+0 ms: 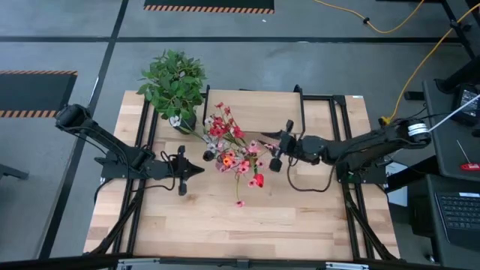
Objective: Pick and place flowers into a vace then onto a shelf
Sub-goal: Put the red vase with flowers on the shelf
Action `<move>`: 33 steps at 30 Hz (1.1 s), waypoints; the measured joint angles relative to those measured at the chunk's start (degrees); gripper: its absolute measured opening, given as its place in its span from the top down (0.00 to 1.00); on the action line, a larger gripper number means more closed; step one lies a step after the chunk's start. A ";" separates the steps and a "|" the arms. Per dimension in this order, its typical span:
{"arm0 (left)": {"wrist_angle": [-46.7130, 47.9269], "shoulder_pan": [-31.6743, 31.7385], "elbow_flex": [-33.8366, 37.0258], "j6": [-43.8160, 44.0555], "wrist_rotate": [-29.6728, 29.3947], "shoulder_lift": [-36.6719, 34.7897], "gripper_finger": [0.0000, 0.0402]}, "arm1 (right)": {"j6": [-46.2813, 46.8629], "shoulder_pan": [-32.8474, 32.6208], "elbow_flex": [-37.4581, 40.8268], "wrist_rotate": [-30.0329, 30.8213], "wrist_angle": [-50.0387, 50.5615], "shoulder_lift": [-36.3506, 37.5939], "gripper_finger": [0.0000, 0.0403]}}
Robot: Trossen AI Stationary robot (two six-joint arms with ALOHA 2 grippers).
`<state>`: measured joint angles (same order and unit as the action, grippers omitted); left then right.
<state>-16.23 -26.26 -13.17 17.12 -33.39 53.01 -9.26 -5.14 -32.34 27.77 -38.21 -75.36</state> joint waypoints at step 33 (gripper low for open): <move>-8.80 0.11 -0.04 -7.43 -2.58 -0.02 0.99 | 9.27 -11.33 19.33 -5.52 0.81 15.91 0.89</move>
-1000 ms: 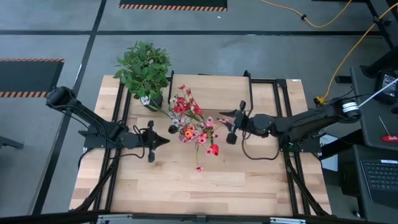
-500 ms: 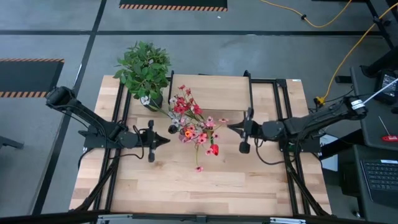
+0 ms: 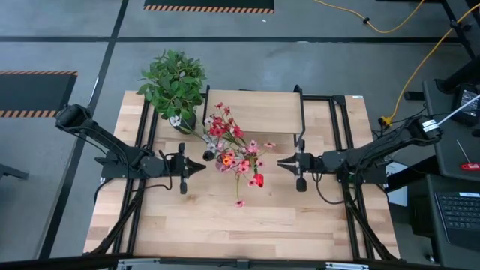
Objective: Pick and place flowers into a vace then onto a shelf
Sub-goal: Put the red vase with flowers on the shelf
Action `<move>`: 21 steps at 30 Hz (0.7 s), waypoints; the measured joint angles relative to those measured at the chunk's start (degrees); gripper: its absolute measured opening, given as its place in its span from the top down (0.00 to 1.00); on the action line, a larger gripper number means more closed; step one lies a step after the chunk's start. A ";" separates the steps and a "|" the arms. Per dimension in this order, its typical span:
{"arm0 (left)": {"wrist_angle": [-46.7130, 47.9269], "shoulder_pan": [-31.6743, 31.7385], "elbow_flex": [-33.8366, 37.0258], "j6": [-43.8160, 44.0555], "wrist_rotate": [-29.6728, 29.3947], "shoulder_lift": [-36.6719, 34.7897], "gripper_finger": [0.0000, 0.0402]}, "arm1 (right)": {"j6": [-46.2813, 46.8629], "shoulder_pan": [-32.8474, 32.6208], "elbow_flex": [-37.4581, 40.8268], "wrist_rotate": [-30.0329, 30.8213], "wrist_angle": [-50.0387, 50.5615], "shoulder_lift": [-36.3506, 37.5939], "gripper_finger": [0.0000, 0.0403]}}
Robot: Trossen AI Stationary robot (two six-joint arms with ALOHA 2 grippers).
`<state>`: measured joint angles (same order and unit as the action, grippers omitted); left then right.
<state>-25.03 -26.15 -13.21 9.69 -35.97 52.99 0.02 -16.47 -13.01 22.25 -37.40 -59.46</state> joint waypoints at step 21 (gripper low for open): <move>-0.92 0.00 0.00 3.11 -1.67 0.02 0.99 | 1.48 4.07 0.63 -1.38 -19.81 -19.59 0.25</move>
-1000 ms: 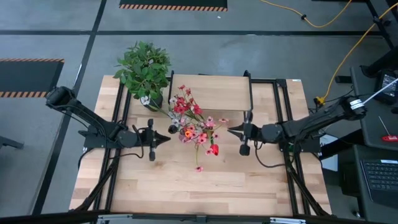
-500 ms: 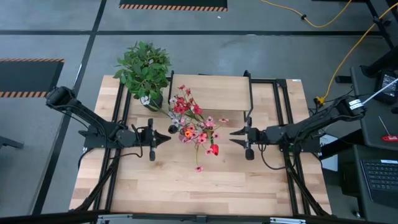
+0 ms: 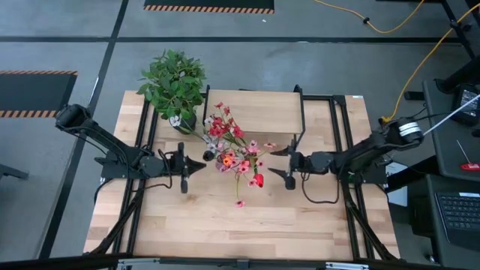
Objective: Pick and place flowers into a vace then onto a shelf
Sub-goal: Put the red vase with flowers on the shelf
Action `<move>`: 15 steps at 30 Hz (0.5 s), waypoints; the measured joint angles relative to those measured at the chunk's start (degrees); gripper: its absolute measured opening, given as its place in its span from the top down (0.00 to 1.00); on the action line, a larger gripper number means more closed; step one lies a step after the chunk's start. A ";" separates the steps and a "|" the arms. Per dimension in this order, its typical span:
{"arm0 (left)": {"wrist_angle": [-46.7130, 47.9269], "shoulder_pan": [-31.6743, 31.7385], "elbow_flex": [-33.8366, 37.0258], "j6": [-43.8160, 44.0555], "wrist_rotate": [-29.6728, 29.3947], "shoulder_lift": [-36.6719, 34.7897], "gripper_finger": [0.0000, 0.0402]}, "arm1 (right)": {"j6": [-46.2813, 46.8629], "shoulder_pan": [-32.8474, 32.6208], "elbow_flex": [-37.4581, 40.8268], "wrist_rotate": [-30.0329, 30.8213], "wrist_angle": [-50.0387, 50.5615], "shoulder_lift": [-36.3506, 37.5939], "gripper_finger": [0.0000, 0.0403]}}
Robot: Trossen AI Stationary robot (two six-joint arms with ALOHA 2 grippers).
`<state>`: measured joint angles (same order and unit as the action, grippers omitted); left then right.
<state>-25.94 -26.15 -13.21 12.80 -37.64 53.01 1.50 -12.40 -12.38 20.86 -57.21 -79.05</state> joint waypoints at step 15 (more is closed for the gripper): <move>-0.03 0.00 0.00 -2.60 -0.46 0.00 0.99 | 5.41 6.42 -12.07 -0.39 -6.81 -23.98 0.24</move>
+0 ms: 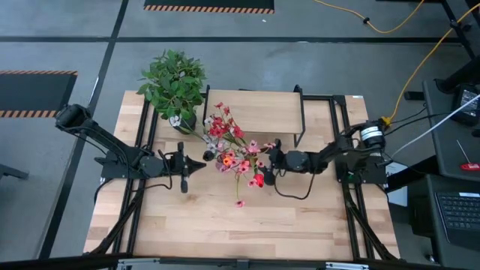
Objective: Pick and place flowers into a vace then onto a shelf
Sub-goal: Put the red vase with flowers on the shelf
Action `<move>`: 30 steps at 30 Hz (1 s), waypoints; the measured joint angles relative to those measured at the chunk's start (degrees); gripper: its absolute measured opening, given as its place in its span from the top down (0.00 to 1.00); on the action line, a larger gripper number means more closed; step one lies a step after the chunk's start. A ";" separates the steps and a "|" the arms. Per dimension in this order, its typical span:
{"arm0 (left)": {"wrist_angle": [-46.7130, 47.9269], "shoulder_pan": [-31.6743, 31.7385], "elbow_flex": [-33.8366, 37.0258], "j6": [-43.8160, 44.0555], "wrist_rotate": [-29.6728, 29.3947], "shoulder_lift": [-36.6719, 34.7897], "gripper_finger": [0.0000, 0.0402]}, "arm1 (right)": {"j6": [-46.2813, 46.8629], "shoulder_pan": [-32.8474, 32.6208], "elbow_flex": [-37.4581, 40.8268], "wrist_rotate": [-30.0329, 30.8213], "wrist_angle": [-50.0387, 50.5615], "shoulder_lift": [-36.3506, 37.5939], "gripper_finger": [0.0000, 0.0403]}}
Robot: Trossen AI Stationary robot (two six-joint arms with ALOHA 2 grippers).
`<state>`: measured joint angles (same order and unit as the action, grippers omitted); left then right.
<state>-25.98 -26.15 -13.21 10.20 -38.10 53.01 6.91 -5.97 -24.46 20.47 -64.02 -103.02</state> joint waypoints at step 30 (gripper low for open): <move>-0.02 0.01 0.00 -1.38 -2.81 0.02 0.99 | -4.34 1.83 -6.31 0.02 -6.46 -8.33 0.48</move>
<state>-26.00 -26.14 -13.21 8.82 -40.91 53.04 2.57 -4.14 -30.76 20.49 -70.48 -111.35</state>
